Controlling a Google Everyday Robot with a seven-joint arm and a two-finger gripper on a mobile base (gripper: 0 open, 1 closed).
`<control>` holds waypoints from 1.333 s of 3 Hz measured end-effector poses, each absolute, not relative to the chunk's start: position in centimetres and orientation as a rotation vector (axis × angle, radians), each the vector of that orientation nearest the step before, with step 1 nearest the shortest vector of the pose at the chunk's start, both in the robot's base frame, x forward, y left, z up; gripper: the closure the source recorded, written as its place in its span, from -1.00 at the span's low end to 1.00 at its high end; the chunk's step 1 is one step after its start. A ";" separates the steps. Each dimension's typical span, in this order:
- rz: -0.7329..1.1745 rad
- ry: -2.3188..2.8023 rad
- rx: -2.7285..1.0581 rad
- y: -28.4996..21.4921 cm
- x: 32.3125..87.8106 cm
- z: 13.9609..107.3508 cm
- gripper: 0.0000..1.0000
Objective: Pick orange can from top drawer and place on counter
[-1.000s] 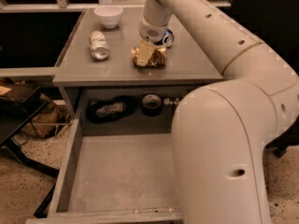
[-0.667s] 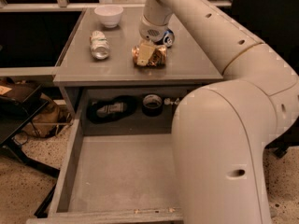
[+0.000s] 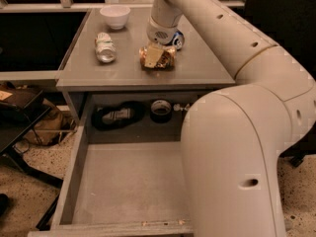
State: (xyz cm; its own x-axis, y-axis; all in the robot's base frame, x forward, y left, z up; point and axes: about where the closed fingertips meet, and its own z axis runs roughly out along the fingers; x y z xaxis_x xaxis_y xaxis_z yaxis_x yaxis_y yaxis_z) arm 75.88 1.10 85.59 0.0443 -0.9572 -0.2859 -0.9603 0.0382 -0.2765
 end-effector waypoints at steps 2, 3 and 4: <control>0.010 1.929 -1.935 1.1 75.9 85.6 -1.00; 0.010 1.929 -1.935 1.1 75.9 85.6 -1.00; -0.030 1.948 -1.893 0.2 75.9 86.6 -1.00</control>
Offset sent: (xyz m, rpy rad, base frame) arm 0.0000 0.0000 0.0000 0.0000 0.0000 0.0000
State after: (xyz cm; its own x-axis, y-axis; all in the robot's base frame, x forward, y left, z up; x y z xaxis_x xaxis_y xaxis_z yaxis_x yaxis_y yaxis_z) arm 75.95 0.16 86.61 0.0169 -0.9597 -0.2805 -0.9505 0.0716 -0.3024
